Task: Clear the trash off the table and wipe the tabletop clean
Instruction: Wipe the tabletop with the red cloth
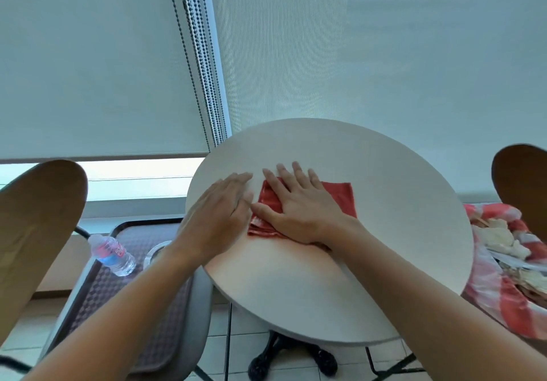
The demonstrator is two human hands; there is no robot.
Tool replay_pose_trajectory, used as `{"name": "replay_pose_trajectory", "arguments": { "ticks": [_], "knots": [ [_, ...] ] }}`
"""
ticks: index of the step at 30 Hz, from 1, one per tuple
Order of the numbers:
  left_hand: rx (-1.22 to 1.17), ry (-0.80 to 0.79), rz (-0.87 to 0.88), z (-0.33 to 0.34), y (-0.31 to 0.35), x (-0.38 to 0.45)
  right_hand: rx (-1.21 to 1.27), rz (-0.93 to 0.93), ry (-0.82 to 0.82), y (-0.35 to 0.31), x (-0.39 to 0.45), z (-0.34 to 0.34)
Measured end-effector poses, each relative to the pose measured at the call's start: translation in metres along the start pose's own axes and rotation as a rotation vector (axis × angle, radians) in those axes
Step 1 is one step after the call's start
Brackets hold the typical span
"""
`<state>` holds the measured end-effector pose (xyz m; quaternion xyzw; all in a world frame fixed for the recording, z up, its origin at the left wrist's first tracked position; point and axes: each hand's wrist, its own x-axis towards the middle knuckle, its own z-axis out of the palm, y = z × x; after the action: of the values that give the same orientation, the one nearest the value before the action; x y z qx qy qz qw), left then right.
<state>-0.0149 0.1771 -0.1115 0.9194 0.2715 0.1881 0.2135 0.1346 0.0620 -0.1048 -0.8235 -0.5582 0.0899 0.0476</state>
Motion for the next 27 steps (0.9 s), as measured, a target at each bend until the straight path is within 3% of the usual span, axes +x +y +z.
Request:
{"name": "replay_pose_trajectory", "arguments": {
  "ticks": [7, 12, 16, 20, 23, 27],
  "knots": [
    [-0.067, -0.008, 0.002, -0.005, -0.004, -0.001, -0.022, -0.250, 0.010, -0.025, -0.058, 0.008],
    [-0.060, -0.014, 0.049, -0.004, -0.002, 0.000, -0.062, -0.381, -0.027, -0.008, -0.108, 0.004],
    [-0.040, -0.035, 0.236, -0.005, 0.023, -0.011, 0.043, -0.486, -0.083, 0.021, -0.133, -0.013],
    [0.047, -0.276, 0.493, 0.001, 0.081, -0.030, 0.442, -0.157, 0.155, 0.078, -0.138, -0.028],
    [0.188, -0.431, 0.522, 0.009, 0.118, -0.040, 0.289, 0.142, 0.176, 0.129, -0.130, -0.026],
    [0.337, -0.510, 0.581, 0.023, 0.142, -0.056, 0.198, 0.204, 0.128, 0.148, -0.132, -0.010]
  ]
}}
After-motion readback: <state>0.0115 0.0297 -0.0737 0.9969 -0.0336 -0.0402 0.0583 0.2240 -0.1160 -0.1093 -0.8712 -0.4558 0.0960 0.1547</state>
